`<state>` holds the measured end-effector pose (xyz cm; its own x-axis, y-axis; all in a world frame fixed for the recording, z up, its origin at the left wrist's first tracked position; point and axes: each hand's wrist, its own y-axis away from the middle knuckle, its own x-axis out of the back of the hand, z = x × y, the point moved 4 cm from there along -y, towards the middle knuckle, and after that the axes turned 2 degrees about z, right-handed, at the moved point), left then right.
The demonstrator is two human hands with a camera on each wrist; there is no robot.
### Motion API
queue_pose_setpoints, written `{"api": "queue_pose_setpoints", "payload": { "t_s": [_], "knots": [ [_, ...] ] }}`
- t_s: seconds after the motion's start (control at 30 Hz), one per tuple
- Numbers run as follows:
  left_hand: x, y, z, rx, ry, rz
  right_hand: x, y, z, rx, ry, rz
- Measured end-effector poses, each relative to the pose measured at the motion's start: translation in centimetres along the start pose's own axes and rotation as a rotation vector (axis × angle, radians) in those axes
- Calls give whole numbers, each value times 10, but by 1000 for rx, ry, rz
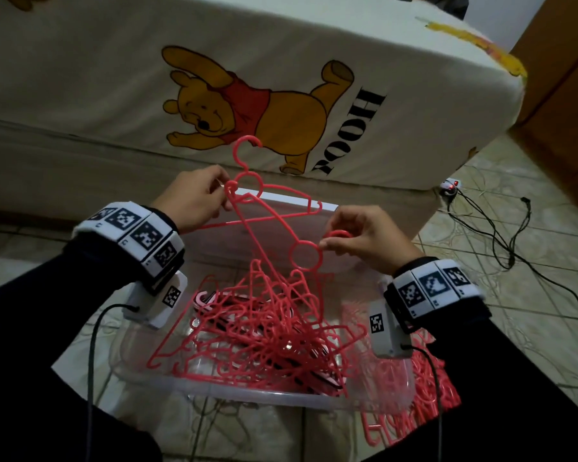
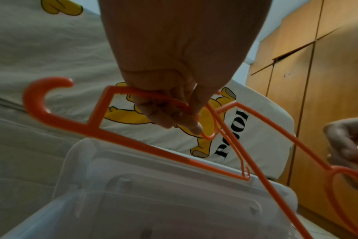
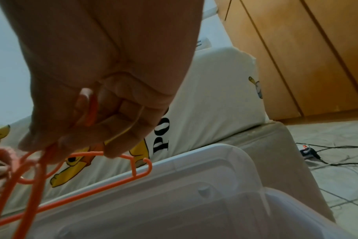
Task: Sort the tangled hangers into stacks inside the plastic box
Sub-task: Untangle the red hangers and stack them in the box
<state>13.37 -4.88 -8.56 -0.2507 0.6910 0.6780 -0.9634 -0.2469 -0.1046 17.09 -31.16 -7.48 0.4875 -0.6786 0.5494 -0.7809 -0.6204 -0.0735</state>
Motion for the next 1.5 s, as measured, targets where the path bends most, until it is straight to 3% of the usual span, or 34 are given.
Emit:
{"api": "queue_pose_setpoints", "payload": {
  "t_s": [0.17,0.4,0.63,0.8,0.87,0.93,1.07,1.13,1.27,1.4,1.5],
  "knots": [
    [0,3,7,-83,-42,-46,11,-2,9,-39,171,27],
    [-33,20,24,-130,-69,-312,-32,-4,-16,218,354,52],
    [-59,36,30,-202,-212,-513,-35,-6,-25,270,358,217],
    [-57,34,28,-284,-423,-357,-29,-8,-24,307,353,324],
    [-55,31,27,-313,-495,-291,-25,-9,-17,239,381,335],
    [-54,29,26,-316,-506,-276,-24,-10,-5,111,427,250],
    [-55,29,28,-315,-451,-285,-35,-8,20,-65,681,-53],
    [-57,29,29,-343,-503,-259,-40,-8,24,-60,825,-99],
    [-62,29,30,-481,-894,-139,-54,-9,24,25,960,-133],
    [-60,27,22,-385,-859,-128,-55,-7,22,61,877,-107],
    [-50,23,18,-318,-803,-88,-44,-7,31,-38,844,-73]
  ]
}}
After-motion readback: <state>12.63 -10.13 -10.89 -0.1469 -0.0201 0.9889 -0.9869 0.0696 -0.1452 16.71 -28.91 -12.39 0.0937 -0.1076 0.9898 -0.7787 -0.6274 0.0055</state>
